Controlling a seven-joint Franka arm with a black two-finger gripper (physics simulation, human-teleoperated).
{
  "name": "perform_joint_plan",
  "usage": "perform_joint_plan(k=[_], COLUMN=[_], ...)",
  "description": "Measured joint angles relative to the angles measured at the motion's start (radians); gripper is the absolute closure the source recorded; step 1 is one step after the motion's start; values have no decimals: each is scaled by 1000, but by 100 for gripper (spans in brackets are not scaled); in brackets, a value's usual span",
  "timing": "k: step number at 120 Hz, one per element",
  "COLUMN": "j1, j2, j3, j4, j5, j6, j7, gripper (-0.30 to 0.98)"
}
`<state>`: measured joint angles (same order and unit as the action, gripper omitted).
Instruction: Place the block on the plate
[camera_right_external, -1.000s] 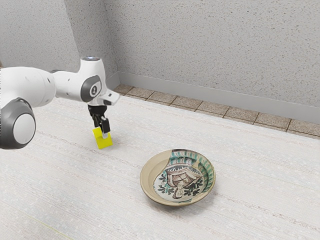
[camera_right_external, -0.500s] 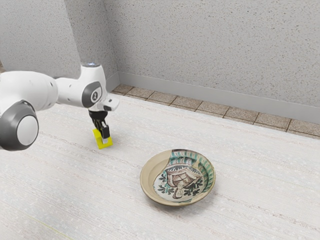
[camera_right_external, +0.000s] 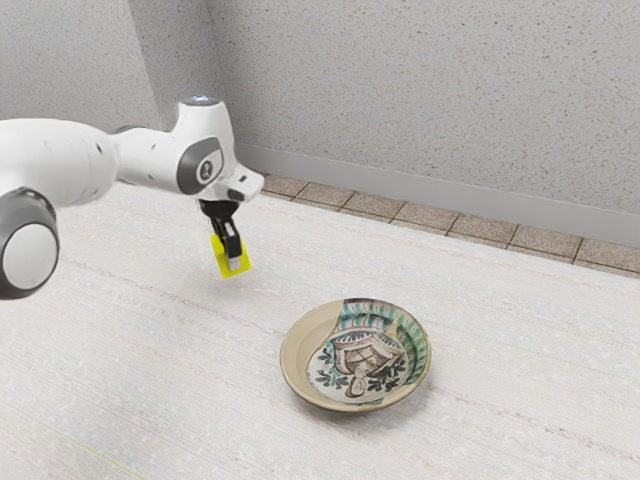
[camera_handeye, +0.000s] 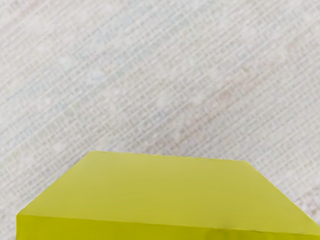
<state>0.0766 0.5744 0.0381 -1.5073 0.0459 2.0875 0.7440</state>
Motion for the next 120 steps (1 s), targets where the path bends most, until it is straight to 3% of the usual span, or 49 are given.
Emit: perform_joint_plan(k=[46,67,92,120], j1=[-214,-242,-275,-278], j2=[-150,-134,-72,-109], j3=[-40,-124,-157,-151], j4=[-196,-218,-227,-227], j5=[-103,-143,-154,-146], j6=[50,98,128,130], j7=[5,7,8,12], gripper=[28,28,28,10])
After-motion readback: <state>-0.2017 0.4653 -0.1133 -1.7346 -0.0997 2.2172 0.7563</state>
